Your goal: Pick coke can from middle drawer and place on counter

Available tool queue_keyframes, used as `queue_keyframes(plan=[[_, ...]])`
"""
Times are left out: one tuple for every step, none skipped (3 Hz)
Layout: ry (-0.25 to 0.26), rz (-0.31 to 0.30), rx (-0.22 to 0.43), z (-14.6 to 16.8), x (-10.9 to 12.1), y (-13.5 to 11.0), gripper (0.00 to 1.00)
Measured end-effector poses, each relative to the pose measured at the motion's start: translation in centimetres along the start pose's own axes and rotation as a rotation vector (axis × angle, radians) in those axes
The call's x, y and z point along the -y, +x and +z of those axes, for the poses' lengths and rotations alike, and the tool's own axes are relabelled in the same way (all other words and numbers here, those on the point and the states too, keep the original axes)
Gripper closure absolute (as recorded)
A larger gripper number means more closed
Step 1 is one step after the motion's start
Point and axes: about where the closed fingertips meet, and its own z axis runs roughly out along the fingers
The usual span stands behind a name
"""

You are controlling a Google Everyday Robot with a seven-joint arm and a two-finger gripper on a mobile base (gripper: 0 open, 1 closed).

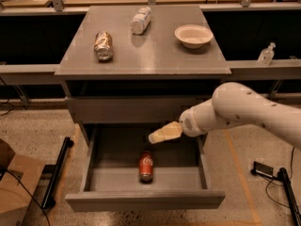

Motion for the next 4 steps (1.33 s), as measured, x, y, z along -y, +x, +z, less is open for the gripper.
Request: queue_keyframes(plan=[[-0.064, 0.068, -0.006, 6.5, 0.6, -1.8, 0.0], [-0.056, 0.097, -0.033, 7.5, 1.2, -0.8, 0.0], [-0.007, 0.141, -0.052, 9.0, 2.1, 0.7, 0.0], [0.043, 0.208, -0.061, 11.5, 3.2, 3.1, 0.0]])
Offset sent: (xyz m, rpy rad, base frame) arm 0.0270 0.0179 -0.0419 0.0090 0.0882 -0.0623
